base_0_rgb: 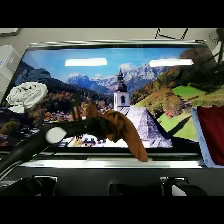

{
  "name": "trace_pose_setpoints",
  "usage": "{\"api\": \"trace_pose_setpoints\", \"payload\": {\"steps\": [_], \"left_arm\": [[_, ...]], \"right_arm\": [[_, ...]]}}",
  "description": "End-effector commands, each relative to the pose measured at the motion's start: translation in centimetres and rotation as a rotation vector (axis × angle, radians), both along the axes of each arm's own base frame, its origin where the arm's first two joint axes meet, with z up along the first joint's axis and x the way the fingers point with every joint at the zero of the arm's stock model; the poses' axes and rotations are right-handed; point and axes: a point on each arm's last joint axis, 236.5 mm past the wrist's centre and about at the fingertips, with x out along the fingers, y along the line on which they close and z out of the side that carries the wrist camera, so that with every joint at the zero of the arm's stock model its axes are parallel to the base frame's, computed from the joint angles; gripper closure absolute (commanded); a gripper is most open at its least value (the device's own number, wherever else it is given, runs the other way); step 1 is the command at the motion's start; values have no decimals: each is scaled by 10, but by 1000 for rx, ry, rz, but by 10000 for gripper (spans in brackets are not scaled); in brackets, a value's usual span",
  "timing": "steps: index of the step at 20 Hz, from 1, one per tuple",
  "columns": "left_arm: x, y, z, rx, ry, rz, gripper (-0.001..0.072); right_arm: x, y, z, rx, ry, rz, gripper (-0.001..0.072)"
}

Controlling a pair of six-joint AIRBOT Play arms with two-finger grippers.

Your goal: Fold the clothes and pants, and hang the long-sleeved shirts on hangers.

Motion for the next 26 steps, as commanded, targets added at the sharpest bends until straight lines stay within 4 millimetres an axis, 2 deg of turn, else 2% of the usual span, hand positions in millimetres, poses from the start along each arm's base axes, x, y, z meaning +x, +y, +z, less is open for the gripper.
{"api": "trace_pose_setpoints", "payload": {"steps": [1, 2, 3, 4, 6, 7, 8, 9, 11, 12, 14, 16, 17, 19, 22, 24, 26], "left_arm": [[-22, 4, -68, 24, 304, -73, 88], [-4, 2, -46, -49, 272, -76, 47], [15, 7, -19, -98, 225, -78, 47], [36, 22, 10, -125, 169, -77, 47], [66, 67, 56, -129, 95, -51, 46], [72, 93, 65, -101, 89, -42, 46], [71, 121, 63, -57, 113, -34, 47], [64, 144, 52, -14, 160, -31, 48], [43, 181, 12, 93, 273, -20, 48], [34, 187, -10, 104, 317, 2, 48], [21, 183, -51, 85, 382, 61, 49], [14, 168, -83, 26, 424, 121, 52], [11, 158, -92, -6, 426, 122, 57], [8, 140, -100, -46, 428, 93, 58], [8, 130, -114, -35, 431, 82, 63], [15, 131, -120, -19, 410, 106, 241], [26, 133, -118, -26, 384, 142, 521]], "right_arm": [[-18, 4, -65, 35, 175, -19, 36], [-25, 5, -88, 38, 235, -19, 25], [-35, 7, -109, 42, 300, -3, 15], [-44, 11, -125, 55, 353, 17, 13], [-63, 23, -152, 101, 440, 49, 13], [-73, 29, -163, 126, 479, 69, 13], [-85, 36, -175, 152, 518, 82, 13], [-99, 42, -187, 179, 564, 97, 13], [-125, 55, -209, 239, 645, 116, 13], [-137, 62, -218, 270, 677, 125, 13], [-153, 71, -227, 315, 725, 132, 13], [-160, 73, -231, 327, 746, 129, 13], [-161, 74, -231, 332, 748, 128, 14], [-160, 77, -230, 344, 745, 127, 14], [-161, 77, -230, 345, 749, 127, 13], [-166, 76, -232, 342, 764, 129, 11], [-173, 77, -240, 337, 782, 127, 9]]}}
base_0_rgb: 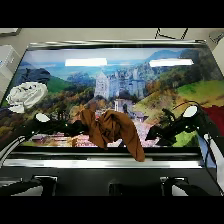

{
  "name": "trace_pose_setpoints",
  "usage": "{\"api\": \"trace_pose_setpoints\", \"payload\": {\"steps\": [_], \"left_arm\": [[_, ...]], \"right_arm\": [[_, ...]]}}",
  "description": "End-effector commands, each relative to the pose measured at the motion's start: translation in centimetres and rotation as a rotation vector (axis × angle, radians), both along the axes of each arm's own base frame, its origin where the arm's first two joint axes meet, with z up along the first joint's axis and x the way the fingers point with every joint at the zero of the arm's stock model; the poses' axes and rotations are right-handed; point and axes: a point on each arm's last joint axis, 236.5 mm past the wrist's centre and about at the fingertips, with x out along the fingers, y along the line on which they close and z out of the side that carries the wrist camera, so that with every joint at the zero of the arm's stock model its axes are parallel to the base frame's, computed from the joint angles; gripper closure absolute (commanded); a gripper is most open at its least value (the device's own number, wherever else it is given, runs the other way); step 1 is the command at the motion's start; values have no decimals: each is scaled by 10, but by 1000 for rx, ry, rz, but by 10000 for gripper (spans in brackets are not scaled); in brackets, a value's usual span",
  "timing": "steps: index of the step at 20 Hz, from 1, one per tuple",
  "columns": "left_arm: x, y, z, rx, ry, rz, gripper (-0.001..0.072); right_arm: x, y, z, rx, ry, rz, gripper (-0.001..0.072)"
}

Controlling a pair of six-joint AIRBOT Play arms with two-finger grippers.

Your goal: Fold the clothes and pants, and hang the long-sleeved shirts on hangers.

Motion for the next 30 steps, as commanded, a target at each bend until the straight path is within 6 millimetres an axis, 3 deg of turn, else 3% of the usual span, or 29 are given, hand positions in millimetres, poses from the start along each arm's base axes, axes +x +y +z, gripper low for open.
{"api": "trace_pose_setpoints", "payload": {"steps": [1, 2, 7, 10, 11, 12, 13, 14, 16, 18, 19, 20, 21, 23, 25, 26, 28, 30], "left_arm": [[14, 0, -4, 9, -40, 48, 616], [15, 0, -3, 9, -46, 45, 671], [14, -3, 4, 0, -68, 16, 679], [17, -3, 15, -1, -114, 1, 679], [17, -3, 18, -2, -124, 0, 679], [18, -3, 21, -3, -133, -1, 679], [19, -3, 25, -4, -149, -2, 678], [23, -3, 33, -2, -187, -18, 679], [42, 1, 68, -1, -315, -30, 679], [71, 14, 133, 22, -524, -32, 680], [83, 25, 175, 48, -640, -22, 680], [93, 39, 226, 81, -773, -2, 680], [96, 52, 278, 105, -899, 27, 680], [78, 77, 389, 144, -1158, 101, 680], [37, 97, 478, 196, -1386, 185, 680], [14, 106, 510, 221, -1479, 235, 680], [-26, 119, 545, 237, -1578, 340, 680], [-49, 130, 554, 281, -1593, 405, 680]], "right_arm": [[-14, 5, -13, -10, 29, 18, 7], [-21, 12, -21, -15, 33, 37, 2], [-34, 56, -44, -2, 11, 116, -2], [-36, 69, -58, -23, 40, 99, 7], [-38, 74, -60, -14, 52, 95, 72], [-38, 78, -59, -3, 56, 92, 292], [-36, 78, -57, -1, 49, 94, 607], [-33, 78, -54, 1, 36, 109, 675], [-10, 73, -37, -15, -44, 140, 677], [46, 57, 7, -42, -220, 91, 678], [83, 40, 43, -63, -346, 31, 678], [118, 19, 87, -83, -484, -32, 678], [150, -6, 145, -106, -650, -102, 677], [180, -56, 270, -173, -998, -225, 677], [165, -92, 376, -262, -1275, -311, 676], [149, -101, 408, -304, -1355, -335, 676], [117, -110, 442, -373, -1448, -358, 676], [94, -117, 458, -442, -1499, -365, 676]]}}
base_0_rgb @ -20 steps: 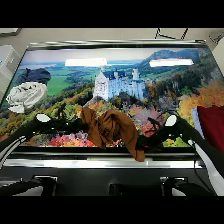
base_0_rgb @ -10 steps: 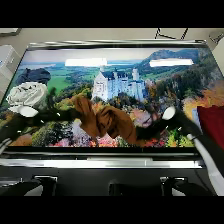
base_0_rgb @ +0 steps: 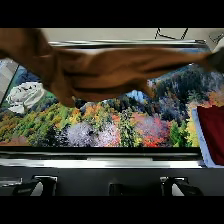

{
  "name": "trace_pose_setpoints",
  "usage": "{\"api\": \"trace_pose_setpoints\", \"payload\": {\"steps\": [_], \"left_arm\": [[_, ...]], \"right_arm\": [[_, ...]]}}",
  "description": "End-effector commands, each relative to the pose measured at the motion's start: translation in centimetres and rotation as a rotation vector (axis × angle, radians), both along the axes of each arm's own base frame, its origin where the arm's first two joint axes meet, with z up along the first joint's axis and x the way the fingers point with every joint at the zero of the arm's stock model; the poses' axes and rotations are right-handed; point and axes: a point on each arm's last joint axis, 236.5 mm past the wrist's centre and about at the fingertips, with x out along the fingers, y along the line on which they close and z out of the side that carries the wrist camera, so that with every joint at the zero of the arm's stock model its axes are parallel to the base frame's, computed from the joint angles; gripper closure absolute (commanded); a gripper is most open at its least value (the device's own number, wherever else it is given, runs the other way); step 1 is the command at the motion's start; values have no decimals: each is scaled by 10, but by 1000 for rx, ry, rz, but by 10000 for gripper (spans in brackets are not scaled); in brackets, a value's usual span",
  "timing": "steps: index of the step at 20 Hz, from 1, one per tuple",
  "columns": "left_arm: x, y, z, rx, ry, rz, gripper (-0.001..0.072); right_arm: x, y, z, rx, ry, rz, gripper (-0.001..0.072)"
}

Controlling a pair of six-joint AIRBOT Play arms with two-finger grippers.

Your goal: Fold the clothes and pants, and hang the long-sleeved shirts on hangers.

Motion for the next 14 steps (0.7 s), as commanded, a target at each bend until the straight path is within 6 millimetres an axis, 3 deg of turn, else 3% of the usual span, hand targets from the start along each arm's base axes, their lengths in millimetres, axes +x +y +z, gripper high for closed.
{"api": "trace_pose_setpoints", "payload": {"steps": [1, 3, 4, 6, 8, 10, 14], "left_arm": [[-57, 23, 42, 4, -125, 149, 680], [-55, 41, 20, 59, -38, 233, 680], [-51, 51, 0, 93, 38, 275, 680], [-42, 64, -39, 112, 162, 310, 679], [-27, 60, -80, 73, 257, 272, 679], [-7, 51, -130, -15, 374, 209, 679], [48, 37, -233, -141, 591, 144, 679]], "right_arm": [[-47, -24, 60, -119, -166, -115, 675], [-56, -32, 58, -154, -150, -147, 675], [-58, -35, 48, -158, -103, -155, 675], [-60, -36, 9, -153, 56, -138, 675], [-55, -36, -40, -131, 245, -108, 675], [-35, -40, -85, -101, 371, -92, 675], [52, -39, -176, 64, 453, -70, 675]]}}
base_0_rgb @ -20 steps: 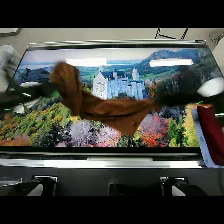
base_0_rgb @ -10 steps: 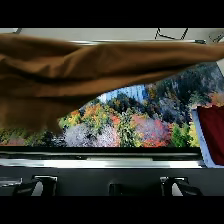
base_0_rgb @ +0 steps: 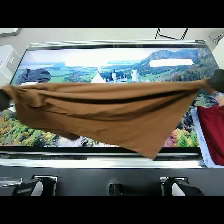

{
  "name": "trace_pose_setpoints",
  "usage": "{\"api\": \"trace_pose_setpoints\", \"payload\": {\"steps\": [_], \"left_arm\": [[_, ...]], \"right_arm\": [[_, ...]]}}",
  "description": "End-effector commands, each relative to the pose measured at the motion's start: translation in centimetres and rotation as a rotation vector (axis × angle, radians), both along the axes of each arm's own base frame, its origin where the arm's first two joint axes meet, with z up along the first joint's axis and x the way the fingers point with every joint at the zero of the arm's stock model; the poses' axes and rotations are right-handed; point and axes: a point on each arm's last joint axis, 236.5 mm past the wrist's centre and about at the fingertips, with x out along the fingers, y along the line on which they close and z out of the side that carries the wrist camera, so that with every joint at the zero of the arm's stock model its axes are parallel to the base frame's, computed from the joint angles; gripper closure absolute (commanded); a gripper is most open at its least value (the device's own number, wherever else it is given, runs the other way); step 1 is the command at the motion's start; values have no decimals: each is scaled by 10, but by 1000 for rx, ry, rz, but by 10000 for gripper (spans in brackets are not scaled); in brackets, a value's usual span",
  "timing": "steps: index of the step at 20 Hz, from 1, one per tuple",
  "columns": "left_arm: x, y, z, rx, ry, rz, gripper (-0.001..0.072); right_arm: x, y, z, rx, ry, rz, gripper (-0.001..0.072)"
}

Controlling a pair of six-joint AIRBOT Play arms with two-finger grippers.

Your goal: Fold the clothes and pants, and hang the long-sleeved shirts on hangers.

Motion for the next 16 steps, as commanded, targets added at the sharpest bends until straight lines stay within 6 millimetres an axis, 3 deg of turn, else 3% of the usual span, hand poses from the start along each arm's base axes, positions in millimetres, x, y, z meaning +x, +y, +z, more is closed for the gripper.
{"api": "trace_pose_setpoints", "payload": {"steps": [1, 4, 6, 9, 11, 12, 13, 14, 16], "left_arm": [[48, -10, -82, -106, 149, 0, 679], [113, -12, -144, -121, 243, 34, 678], [138, -15, -191, -131, 358, 27, 677], [133, -33, -267, -182, 607, -40, 674], [123, -44, -296, -232, 708, -63, 628], [121, -41, -300, -232, 721, -62, 497], [122, -32, -297, -227, 720, -53, 139], [122, -15, -291, -202, 728, -53, -12], [110, 35, -276, -117, 779, -64, -10]], "right_arm": [[69, 9, -81, 195, 79, -22, 675], [125, 40, -131, 509, 108, -68, 675], [138, 66, -162, 665, 187, -71, 674], [132, 100, -219, 661, 347, -26, 674], [129, 116, -247, 624, 404, -3, 669], [131, 116, -251, 622, 405, -6, 544], [131, 112, -248, 622, 401, -10, 263], [129, 99, -242, 604, 405, -3, 32], [105, 52, -233, 521, 467, 19, 27]]}}
